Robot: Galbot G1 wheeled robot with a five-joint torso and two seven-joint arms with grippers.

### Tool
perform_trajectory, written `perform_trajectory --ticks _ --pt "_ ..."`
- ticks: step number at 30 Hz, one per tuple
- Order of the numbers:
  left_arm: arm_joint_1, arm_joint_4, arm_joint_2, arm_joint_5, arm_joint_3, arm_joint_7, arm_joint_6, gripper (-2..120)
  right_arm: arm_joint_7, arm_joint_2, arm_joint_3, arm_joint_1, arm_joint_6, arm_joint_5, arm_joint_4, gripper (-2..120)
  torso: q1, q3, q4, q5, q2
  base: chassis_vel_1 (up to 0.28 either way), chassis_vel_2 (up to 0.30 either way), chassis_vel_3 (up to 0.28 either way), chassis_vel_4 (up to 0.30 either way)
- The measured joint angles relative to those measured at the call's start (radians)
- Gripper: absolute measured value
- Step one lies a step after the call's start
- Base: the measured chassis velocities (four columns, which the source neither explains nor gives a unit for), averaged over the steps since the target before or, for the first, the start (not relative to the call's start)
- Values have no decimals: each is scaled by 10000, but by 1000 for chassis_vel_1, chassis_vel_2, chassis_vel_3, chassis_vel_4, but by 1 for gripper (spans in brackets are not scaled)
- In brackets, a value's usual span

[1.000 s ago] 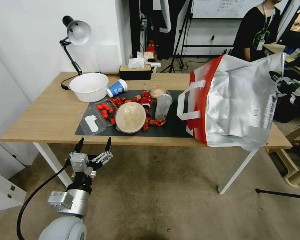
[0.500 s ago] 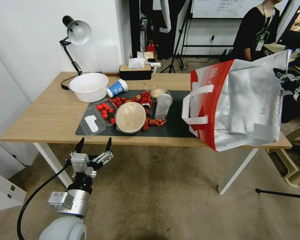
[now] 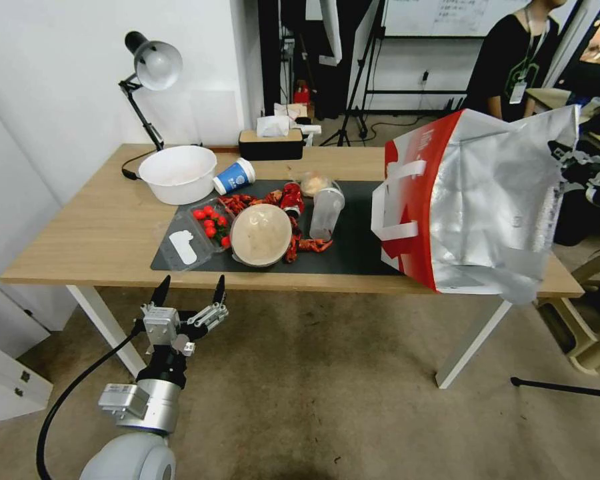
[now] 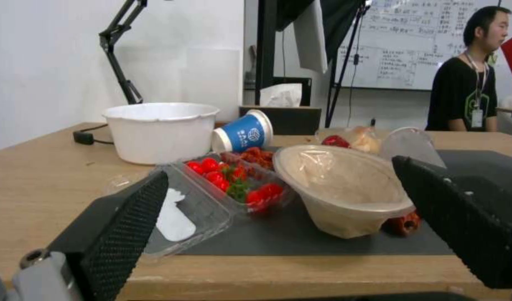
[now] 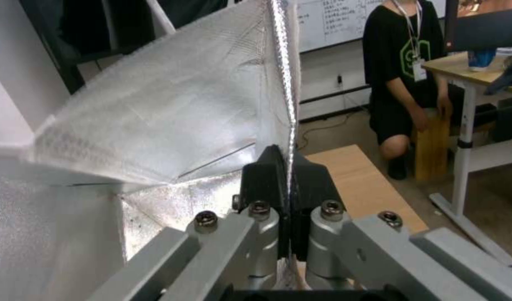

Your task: Pick up the food delivery bag from the floor and place it on the table.

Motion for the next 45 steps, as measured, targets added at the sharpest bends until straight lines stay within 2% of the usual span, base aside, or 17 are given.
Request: perform_trajectory --ticks 12,20,22,24,27,30,31,32,35,40,41,44,45 --pt "-60 138 -29 18 9 7 -9 100 80 72 -969 1099 -1 -160 -489 0 1 0 0 0 0 0 0 0 0" --pt "-93 207 -25 18 11 9 -8 100 -57 71 -1168 1424 31 -265 -728 0 0 0 1 0 0 0 0 0 0" --pt "-98 228 -28 20 22 20 -8 100 -155 50 -1188 1521 121 -307 -808 10 0 0 1 0 0 0 0 0 0" --pt "-98 229 -28 21 23 21 -8 100 -162 47 -1188 1530 128 -311 -816 12 0 0 1 0 0 0 0 0 0" --pt "-113 244 -31 25 33 54 -3 100 -167 -23 -1189 1654 151 -288 -894 28 1 0 1 -1 0 0 0 0 0" --pt "-115 249 -32 26 39 65 -2 100 -157 -39 -1189 1663 149 -285 -919 35 0 0 1 0 0 0 0 0 0" --pt "-116 258 -35 29 46 72 -1 100 -151 -40 -1190 1671 148 -291 -945 43 0 0 1 0 0 0 0 0 0" --pt "-116 258 -35 29 46 72 -1 100 -151 -40 -1190 1671 148 -291 -945 43 0 0 1 0 0 0 0 0 0" --pt "-108 277 -46 48 64 91 -2 100 -164 -39 -1199 1771 191 -447 -1001 59 0 0 1 0 0 0 0 0 0" --pt "-106 279 -49 57 69 116 -5 100 -662 -148 -918 1694 821 -999 -904 76 0 -1 0 -1 0 0 0 0 0" --pt "-106 279 -49 57 69 116 -5 100 -662 -148 -918 1694 821 -999 -904 76 0 -1 0 -1 0 0 0 0 0" --pt "-110 280 -68 62 93 132 -8 100 -1297 -164 -681 1313 1343 -1043 -718 92 0 -1 2 -2 0 0 0 0 0" --pt "-110 280 -68 62 93 132 -8 100 -1297 -164 -681 1313 1343 -1043 -718 92 0 -1 2 -2 0 0 0 0 0"
